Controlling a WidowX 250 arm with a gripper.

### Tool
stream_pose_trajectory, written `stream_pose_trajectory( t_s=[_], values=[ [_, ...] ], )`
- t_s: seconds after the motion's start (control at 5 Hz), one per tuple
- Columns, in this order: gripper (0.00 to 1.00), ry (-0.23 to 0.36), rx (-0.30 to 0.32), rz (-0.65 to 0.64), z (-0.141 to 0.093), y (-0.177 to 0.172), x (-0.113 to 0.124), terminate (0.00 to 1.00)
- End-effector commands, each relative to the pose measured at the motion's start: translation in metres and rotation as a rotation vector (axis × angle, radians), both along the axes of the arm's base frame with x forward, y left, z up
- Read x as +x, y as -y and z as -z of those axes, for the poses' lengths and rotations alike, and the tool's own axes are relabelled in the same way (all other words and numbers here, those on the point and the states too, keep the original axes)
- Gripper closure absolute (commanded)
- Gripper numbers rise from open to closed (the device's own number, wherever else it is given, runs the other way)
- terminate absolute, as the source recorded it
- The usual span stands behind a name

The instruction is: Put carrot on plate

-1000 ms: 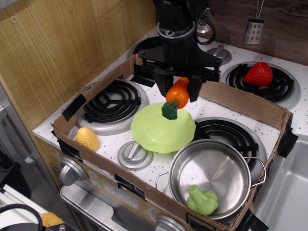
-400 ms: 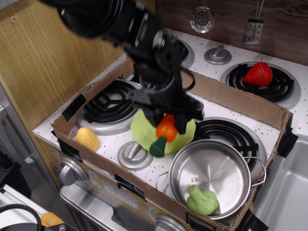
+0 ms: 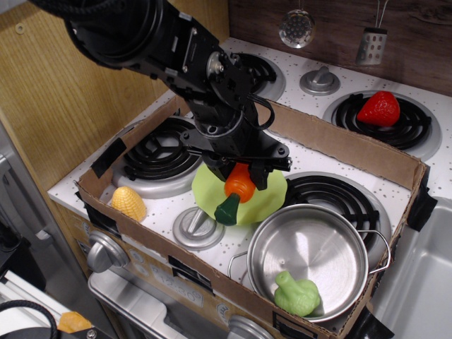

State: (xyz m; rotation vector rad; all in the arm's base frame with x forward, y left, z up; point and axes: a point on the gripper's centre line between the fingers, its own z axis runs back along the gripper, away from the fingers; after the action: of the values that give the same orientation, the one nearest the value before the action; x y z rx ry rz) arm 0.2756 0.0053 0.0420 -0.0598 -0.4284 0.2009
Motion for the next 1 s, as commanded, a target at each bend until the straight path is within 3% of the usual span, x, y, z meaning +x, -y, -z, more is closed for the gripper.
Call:
stream_pose_trajectory(
  t_s=[0.0,0.6,0.8],
  values=[
    [0.0,0.028,0.001,0.033,-0.006,-0.012,0.01,0.0],
    [0.0,-0.007,-0.004,0.034,-0.02,-0.012,0.012,0.0],
    [0.0,-0.047,0.065,0.047,-0.047,-0.009,0.018,0.0]
  ],
)
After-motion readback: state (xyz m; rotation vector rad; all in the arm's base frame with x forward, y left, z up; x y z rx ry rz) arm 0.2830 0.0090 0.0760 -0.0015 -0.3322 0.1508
